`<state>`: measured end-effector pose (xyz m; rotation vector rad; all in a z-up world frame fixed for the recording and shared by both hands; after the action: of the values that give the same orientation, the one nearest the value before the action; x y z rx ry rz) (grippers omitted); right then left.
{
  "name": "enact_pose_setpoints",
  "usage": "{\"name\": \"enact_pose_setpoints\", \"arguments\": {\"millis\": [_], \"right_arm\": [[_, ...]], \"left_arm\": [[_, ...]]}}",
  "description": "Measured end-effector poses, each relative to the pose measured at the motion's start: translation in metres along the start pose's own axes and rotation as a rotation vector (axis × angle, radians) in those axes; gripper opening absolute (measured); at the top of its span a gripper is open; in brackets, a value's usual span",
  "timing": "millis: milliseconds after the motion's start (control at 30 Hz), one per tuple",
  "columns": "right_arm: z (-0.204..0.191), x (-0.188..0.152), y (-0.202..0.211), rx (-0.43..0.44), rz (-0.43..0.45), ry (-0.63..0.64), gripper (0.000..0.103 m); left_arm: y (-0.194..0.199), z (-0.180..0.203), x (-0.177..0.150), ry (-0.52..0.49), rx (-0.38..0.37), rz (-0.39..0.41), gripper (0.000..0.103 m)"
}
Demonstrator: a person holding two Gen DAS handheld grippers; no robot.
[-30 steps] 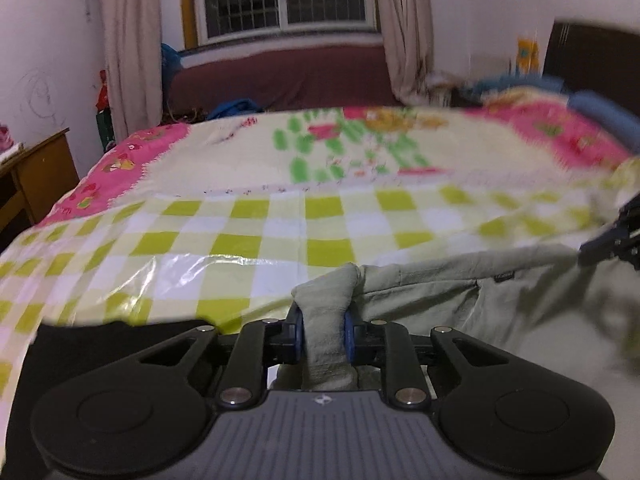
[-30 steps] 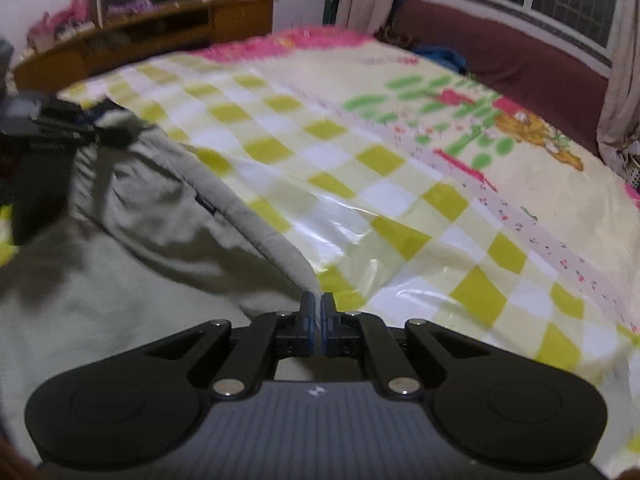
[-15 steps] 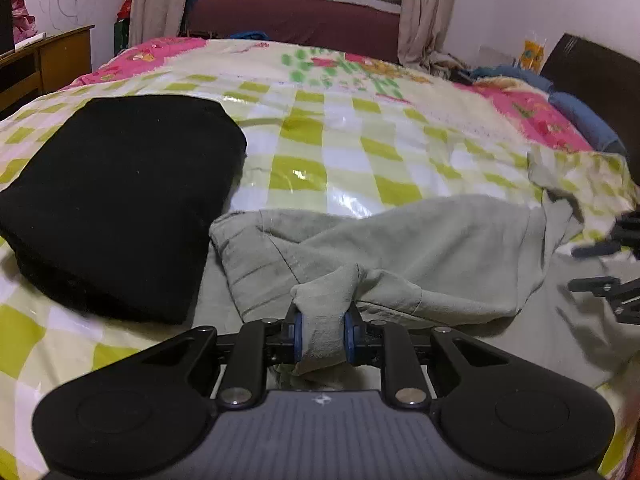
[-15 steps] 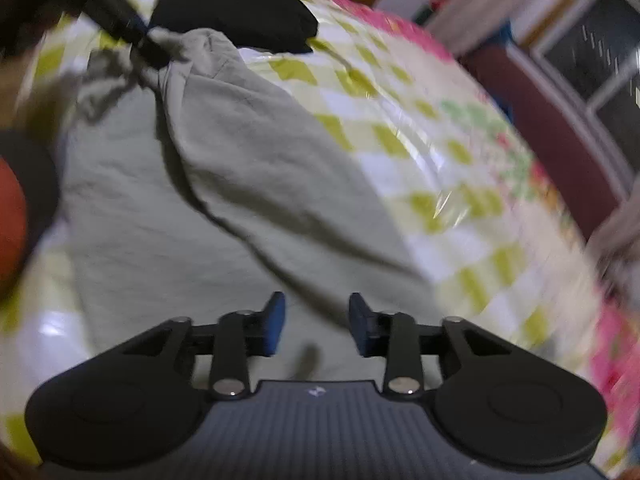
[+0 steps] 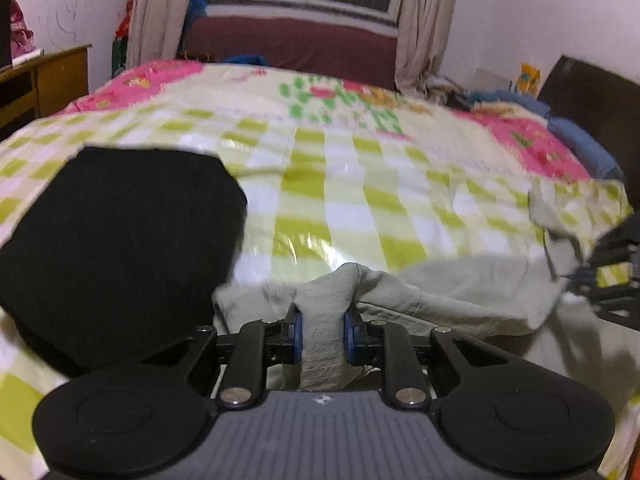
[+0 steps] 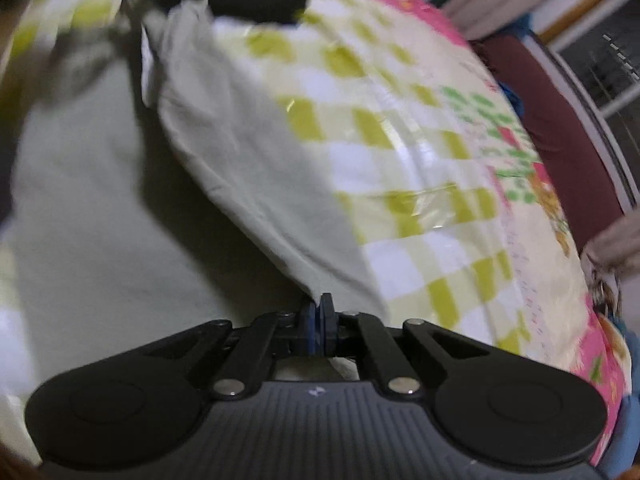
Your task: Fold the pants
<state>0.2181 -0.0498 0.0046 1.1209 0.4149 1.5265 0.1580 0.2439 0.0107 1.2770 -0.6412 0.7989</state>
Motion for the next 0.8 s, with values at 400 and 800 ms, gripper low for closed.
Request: {"name": "enact_pose_setpoints", "arguments": {"millis": [400, 800], "right_arm": [[-0.133, -0.013, 0.034, 0.197, 0.011, -0.091, 0.003], [-0.128, -0.03, 0.02, 0.203, -0.14, -0.062, 0.022]], "left_arm": [[0.032, -0.033, -0.058, 0.003, 0.107, -0.043, 0.038], [0.061, -0.035, -0.098, -0.033, 0.119, -0.111, 0.044]]}}
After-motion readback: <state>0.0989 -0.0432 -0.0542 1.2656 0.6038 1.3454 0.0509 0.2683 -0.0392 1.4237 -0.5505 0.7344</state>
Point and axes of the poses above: each gripper's, at about its wrist camera, not at the fingertips, and y roughly against the way its jaws point, z to its right, x to its top, the point moved 5 cm from there along -y, roughly the way its jaws point, and after that the axes turned 3 degrees about z, right-handed, at the moved point
